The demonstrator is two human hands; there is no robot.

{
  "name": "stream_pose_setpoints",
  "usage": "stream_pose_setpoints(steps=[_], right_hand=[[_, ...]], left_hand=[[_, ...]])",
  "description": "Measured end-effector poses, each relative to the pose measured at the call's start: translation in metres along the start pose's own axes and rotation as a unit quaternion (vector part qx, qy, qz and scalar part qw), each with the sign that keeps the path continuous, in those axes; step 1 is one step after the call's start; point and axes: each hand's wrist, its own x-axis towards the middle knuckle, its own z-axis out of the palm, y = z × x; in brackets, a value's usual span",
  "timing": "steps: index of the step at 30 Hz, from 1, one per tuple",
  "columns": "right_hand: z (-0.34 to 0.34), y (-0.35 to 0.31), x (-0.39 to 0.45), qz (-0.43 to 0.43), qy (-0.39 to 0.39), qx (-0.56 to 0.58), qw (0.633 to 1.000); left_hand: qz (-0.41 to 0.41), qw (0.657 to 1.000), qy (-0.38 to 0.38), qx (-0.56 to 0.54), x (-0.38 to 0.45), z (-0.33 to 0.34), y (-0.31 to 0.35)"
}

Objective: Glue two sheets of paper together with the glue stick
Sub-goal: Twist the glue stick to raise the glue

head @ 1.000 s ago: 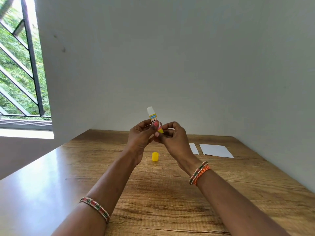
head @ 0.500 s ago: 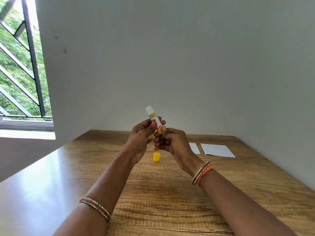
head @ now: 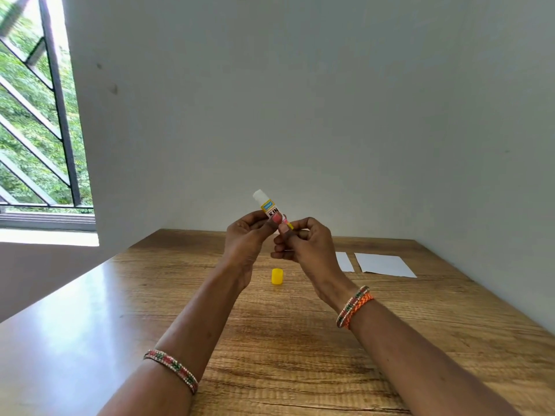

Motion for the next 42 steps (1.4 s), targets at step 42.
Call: stream_pose_setpoints(steps=[42], right_hand=[[0.001,-0.005,-0.005,-0.029,-0.056,-0.061,0.996]], left_hand=[[0.029,0.993,-0.101,-0.051,-0.002,0.002,0.001]])
